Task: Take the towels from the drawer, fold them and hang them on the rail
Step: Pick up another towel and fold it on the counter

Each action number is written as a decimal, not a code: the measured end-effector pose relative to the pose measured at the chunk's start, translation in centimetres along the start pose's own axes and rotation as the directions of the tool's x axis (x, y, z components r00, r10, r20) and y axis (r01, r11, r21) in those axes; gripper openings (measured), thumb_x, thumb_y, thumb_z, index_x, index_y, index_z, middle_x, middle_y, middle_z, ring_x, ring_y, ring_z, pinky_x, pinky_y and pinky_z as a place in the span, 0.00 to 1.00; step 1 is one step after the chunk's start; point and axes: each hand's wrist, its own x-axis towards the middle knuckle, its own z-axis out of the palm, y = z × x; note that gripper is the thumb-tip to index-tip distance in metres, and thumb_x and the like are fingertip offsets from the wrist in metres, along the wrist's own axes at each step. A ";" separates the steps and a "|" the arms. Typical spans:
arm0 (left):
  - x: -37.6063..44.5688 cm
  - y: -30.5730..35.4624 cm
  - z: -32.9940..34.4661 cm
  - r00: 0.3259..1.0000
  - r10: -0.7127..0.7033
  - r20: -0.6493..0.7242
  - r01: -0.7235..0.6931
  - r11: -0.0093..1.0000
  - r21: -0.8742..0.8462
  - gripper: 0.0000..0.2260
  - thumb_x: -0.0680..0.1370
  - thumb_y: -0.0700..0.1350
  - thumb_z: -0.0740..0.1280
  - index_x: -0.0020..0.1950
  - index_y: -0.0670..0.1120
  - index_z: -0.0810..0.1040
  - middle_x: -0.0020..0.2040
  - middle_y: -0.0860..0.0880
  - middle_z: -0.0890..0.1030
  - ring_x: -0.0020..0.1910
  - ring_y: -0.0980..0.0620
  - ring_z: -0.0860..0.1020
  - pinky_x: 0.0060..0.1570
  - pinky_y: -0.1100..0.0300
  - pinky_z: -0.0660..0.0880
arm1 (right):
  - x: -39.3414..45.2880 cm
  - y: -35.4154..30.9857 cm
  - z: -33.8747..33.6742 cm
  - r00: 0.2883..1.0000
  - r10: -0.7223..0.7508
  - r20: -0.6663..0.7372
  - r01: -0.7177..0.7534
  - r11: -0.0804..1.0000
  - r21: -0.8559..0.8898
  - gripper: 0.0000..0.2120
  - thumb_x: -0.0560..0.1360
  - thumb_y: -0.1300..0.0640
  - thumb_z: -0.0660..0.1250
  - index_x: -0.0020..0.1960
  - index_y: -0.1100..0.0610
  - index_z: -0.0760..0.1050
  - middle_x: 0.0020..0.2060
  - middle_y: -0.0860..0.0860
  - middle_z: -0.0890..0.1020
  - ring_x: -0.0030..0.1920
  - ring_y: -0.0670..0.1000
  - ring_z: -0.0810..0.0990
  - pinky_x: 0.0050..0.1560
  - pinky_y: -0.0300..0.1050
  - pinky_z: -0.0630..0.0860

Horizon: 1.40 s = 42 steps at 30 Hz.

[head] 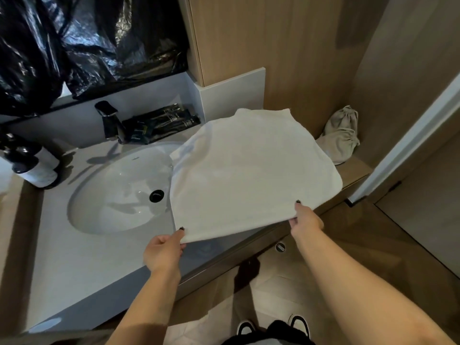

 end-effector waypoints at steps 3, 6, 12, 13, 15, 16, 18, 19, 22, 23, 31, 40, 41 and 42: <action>1.0 -0.3 -0.6 0.997 0.062 -0.052 -0.053 0.985 0.162 0.10 0.72 0.39 0.73 0.37 0.43 0.73 0.35 0.44 0.79 0.34 0.46 0.74 0.40 0.53 0.76 | 0.6 -1.7 -0.6 0.999 0.008 0.034 -0.006 0.999 -0.043 0.09 0.73 0.66 0.73 0.50 0.60 0.75 0.54 0.57 0.82 0.47 0.53 0.82 0.48 0.46 0.81; 0.9 0.3 -0.2 0.977 0.211 -0.035 -0.191 0.935 0.298 0.04 0.72 0.36 0.69 0.41 0.43 0.75 0.37 0.46 0.78 0.38 0.44 0.77 0.37 0.56 0.74 | 1.1 -2.5 -0.8 0.995 0.025 0.096 -0.016 0.996 -0.092 0.13 0.74 0.68 0.71 0.58 0.62 0.75 0.55 0.58 0.81 0.52 0.55 0.81 0.47 0.47 0.79; -2.2 3.1 5.7 0.760 0.554 0.340 -0.640 0.728 0.245 0.07 0.78 0.40 0.67 0.50 0.51 0.75 0.46 0.53 0.80 0.44 0.61 0.78 0.43 0.66 0.73 | 1.9 -2.9 -1.4 0.973 0.103 0.206 -0.078 0.989 -0.123 0.08 0.76 0.70 0.67 0.54 0.62 0.75 0.56 0.59 0.81 0.52 0.56 0.82 0.52 0.50 0.80; -2.5 3.2 7.2 0.696 0.553 0.458 -0.697 0.673 0.248 0.08 0.79 0.41 0.66 0.58 0.50 0.76 0.54 0.51 0.80 0.53 0.58 0.78 0.51 0.65 0.73 | 2.1 -2.8 -1.4 0.971 0.107 0.215 -0.080 0.988 -0.133 0.07 0.76 0.71 0.67 0.53 0.63 0.75 0.55 0.59 0.81 0.53 0.56 0.81 0.53 0.50 0.79; -3.1 3.0 10.4 0.544 0.465 0.698 -0.812 0.501 0.299 0.19 0.82 0.46 0.63 0.73 0.47 0.69 0.72 0.50 0.71 0.71 0.52 0.68 0.68 0.63 0.62 | 2.3 -2.9 -1.4 0.969 0.117 0.218 -0.081 0.983 -0.165 0.06 0.77 0.71 0.66 0.49 0.62 0.75 0.53 0.58 0.81 0.54 0.57 0.81 0.52 0.49 0.79; -3.4 2.9 12.2 0.479 0.403 0.780 -0.859 0.398 0.322 0.23 0.83 0.49 0.60 0.78 0.48 0.62 0.77 0.50 0.63 0.77 0.51 0.59 0.73 0.61 0.55 | 2.3 -3.0 -1.4 0.968 0.127 0.217 -0.086 0.978 -0.188 0.06 0.77 0.71 0.66 0.49 0.61 0.75 0.52 0.58 0.82 0.54 0.57 0.81 0.50 0.49 0.79; -3.9 2.8 15.9 0.386 0.328 0.862 -0.921 0.189 0.340 0.26 0.85 0.52 0.54 0.81 0.49 0.52 0.81 0.49 0.49 0.80 0.50 0.45 0.77 0.54 0.45 | 2.7 -3.2 -1.6 0.962 0.156 0.226 -0.105 0.970 -0.220 0.07 0.77 0.71 0.66 0.49 0.61 0.75 0.50 0.57 0.83 0.52 0.56 0.82 0.45 0.49 0.80; -3.9 2.5 17.6 0.367 0.299 0.881 -0.930 0.084 0.358 0.26 0.85 0.54 0.52 0.81 0.50 0.48 0.82 0.48 0.45 0.80 0.48 0.41 0.77 0.50 0.43 | 3.0 -3.3 -1.8 0.955 0.173 0.241 -0.119 0.968 -0.222 0.07 0.76 0.71 0.66 0.50 0.60 0.76 0.50 0.57 0.83 0.51 0.56 0.82 0.45 0.49 0.80; -3.0 0.8 20.8 0.416 0.141 0.898 -0.879 -0.193 0.437 0.29 0.83 0.61 0.45 0.79 0.56 0.33 0.78 0.49 0.30 0.77 0.43 0.30 0.74 0.37 0.36 | 4.4 -4.3 -2.2 0.932 0.192 0.306 -0.159 0.979 -0.130 0.10 0.76 0.68 0.67 0.54 0.58 0.78 0.48 0.55 0.86 0.51 0.55 0.84 0.47 0.50 0.82; -2.5 -0.1 21.0 0.432 0.117 0.894 -0.856 -0.257 0.448 0.31 0.82 0.64 0.44 0.77 0.58 0.28 0.76 0.50 0.26 0.75 0.42 0.27 0.73 0.35 0.36 | 5.0 -4.9 -2.1 0.932 0.183 0.312 -0.167 0.983 -0.079 0.09 0.76 0.68 0.67 0.54 0.58 0.78 0.47 0.55 0.86 0.49 0.55 0.85 0.45 0.49 0.83; -1.4 -2.0 21.0 0.380 0.260 0.888 -0.845 -0.292 0.447 0.38 0.79 0.68 0.52 0.77 0.58 0.29 0.78 0.50 0.28 0.77 0.42 0.30 0.73 0.31 0.43 | 11.5 -11.8 -1.7 0.988 0.040 0.148 -0.018 0.989 -0.146 0.09 0.74 0.66 0.72 0.51 0.55 0.78 0.52 0.54 0.84 0.48 0.53 0.84 0.49 0.48 0.82; -4.0 -1.0 21.7 0.565 0.132 0.814 -0.731 -0.377 0.568 0.66 0.61 0.71 0.72 0.75 0.53 0.24 0.75 0.43 0.24 0.75 0.36 0.30 0.70 0.28 0.44 | 14.6 -18.3 -3.9 0.875 -0.058 0.481 0.327 0.803 -0.498 0.25 0.79 0.66 0.62 0.70 0.43 0.69 0.48 0.56 0.86 0.45 0.56 0.86 0.37 0.48 0.82; -4.8 -1.2 21.7 0.594 0.152 0.790 -0.702 -0.381 0.602 0.63 0.65 0.68 0.72 0.75 0.52 0.23 0.75 0.41 0.25 0.76 0.34 0.31 0.71 0.28 0.46 | 14.5 -19.1 -3.7 0.847 -0.040 0.530 0.373 0.756 -0.538 0.25 0.79 0.66 0.60 0.69 0.41 0.69 0.46 0.57 0.86 0.43 0.57 0.86 0.35 0.47 0.82; -5.8 -1.6 21.8 0.608 0.183 0.773 -0.685 -0.373 0.626 0.59 0.70 0.65 0.70 0.75 0.50 0.24 0.75 0.38 0.26 0.76 0.32 0.33 0.70 0.27 0.49 | 14.4 -20.0 -3.4 0.814 -0.012 0.581 0.418 0.707 -0.571 0.25 0.80 0.66 0.58 0.68 0.40 0.71 0.43 0.58 0.86 0.40 0.58 0.86 0.33 0.46 0.81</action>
